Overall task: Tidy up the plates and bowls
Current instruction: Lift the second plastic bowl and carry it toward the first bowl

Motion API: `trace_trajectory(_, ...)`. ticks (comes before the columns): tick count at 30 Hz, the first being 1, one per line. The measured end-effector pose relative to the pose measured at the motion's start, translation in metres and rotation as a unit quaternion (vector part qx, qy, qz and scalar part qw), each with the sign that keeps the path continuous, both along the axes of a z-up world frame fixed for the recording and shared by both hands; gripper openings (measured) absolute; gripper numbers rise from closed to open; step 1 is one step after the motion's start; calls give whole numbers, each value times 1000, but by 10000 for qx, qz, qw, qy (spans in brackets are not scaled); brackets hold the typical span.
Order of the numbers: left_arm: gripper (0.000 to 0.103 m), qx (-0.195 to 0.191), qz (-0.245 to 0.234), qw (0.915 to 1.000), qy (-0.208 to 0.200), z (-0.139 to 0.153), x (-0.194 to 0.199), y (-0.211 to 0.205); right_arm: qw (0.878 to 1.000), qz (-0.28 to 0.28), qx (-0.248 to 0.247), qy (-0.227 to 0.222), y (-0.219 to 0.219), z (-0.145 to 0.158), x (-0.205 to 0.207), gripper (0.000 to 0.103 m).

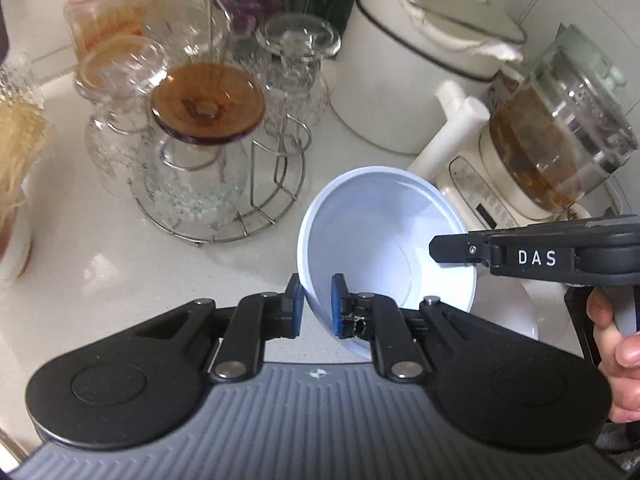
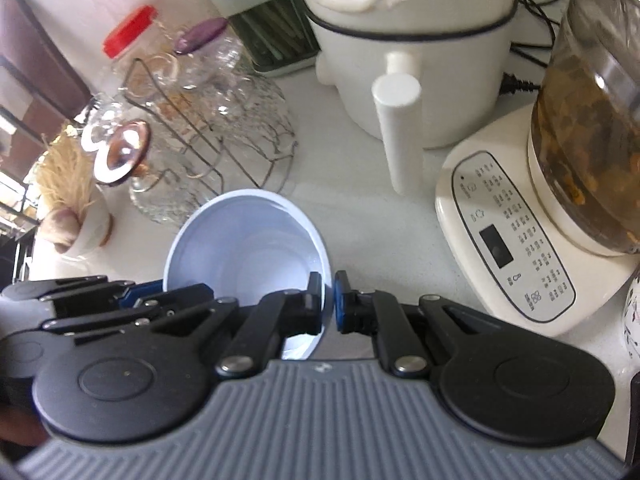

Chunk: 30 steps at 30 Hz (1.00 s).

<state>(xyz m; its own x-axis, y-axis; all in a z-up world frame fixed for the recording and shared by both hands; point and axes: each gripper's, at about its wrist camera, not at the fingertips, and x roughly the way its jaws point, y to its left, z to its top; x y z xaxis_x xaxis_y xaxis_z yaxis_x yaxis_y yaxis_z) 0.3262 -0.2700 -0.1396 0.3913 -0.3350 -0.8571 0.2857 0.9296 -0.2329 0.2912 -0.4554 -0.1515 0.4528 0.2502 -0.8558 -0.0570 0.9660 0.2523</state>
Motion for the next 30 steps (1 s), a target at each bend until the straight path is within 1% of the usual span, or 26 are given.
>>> trace_trajectory(4, 15, -6, 99, 9999, -101, 10, -11, 6, 9999, 91, 0, -87, 7, 10, -7, 9)
trace_trajectory(8, 15, -163, 171, 9995, -215, 22, -18, 20, 9999, 37, 58, -140, 15, 20, -16, 9)
trace_trajectory(19, 15, -219, 74, 9978, -629, 51, -46, 57, 9982, -24, -25, -599, 57, 44, -50, 10)
trace_trajectory(30, 15, -289, 77, 9960, -848, 65, -79, 104, 9963, -32, -19, -854, 96, 56, -81, 10)
